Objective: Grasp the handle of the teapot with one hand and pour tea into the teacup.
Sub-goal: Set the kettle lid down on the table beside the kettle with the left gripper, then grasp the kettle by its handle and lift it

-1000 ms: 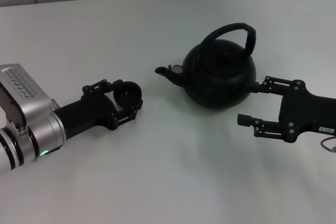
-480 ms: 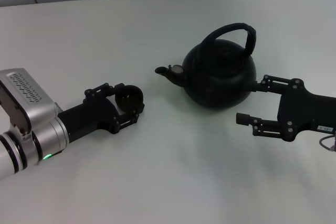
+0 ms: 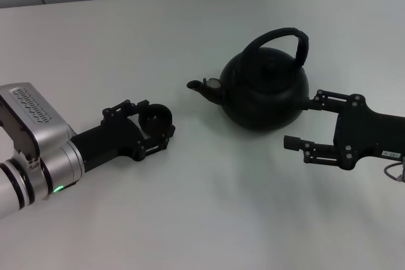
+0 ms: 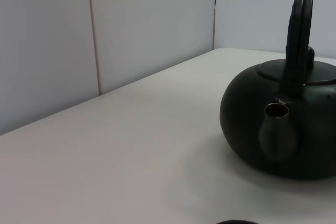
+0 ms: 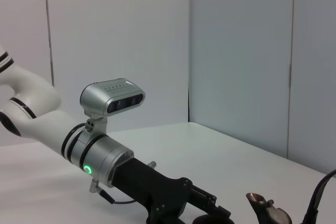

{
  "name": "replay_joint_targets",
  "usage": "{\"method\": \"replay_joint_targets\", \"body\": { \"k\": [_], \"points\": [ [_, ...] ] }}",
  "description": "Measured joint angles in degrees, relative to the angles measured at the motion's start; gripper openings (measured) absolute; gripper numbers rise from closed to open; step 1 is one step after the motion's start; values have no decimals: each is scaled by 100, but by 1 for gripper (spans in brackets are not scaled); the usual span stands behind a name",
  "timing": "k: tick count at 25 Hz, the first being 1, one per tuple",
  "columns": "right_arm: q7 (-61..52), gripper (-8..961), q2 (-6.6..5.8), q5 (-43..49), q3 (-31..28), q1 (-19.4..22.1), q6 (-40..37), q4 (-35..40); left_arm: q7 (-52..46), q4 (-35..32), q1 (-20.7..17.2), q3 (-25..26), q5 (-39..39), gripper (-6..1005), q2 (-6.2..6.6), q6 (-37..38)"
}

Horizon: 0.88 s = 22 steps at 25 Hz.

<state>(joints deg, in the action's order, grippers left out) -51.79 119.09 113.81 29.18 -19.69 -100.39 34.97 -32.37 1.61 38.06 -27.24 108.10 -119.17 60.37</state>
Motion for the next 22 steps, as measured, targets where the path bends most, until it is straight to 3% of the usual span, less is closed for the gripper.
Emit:
{"method": "replay_joint_targets", "body": {
  "k": [13, 14, 17, 20, 22],
  "points": [
    [-2, 712, 0, 0, 0, 12, 3, 1, -1, -62, -83, 243, 0, 812, 18, 449],
    [-2, 712, 0, 0, 0, 11, 3, 1, -143, -348, -294, 434, 0, 812, 64, 1074],
    [-2, 710, 0, 0, 0, 9, 3, 5, -204, -462, -362, 455, 0, 812, 69, 1233],
    [-2, 708, -6, 0, -24, 8, 14, 20, -904, -1385, -1033, 343, 56, 812, 111, 2463],
    [-2, 707, -9, 0, -61, 7, 22, 24, -987, -1586, -1225, 287, 69, 812, 120, 2685]
  ]
}}
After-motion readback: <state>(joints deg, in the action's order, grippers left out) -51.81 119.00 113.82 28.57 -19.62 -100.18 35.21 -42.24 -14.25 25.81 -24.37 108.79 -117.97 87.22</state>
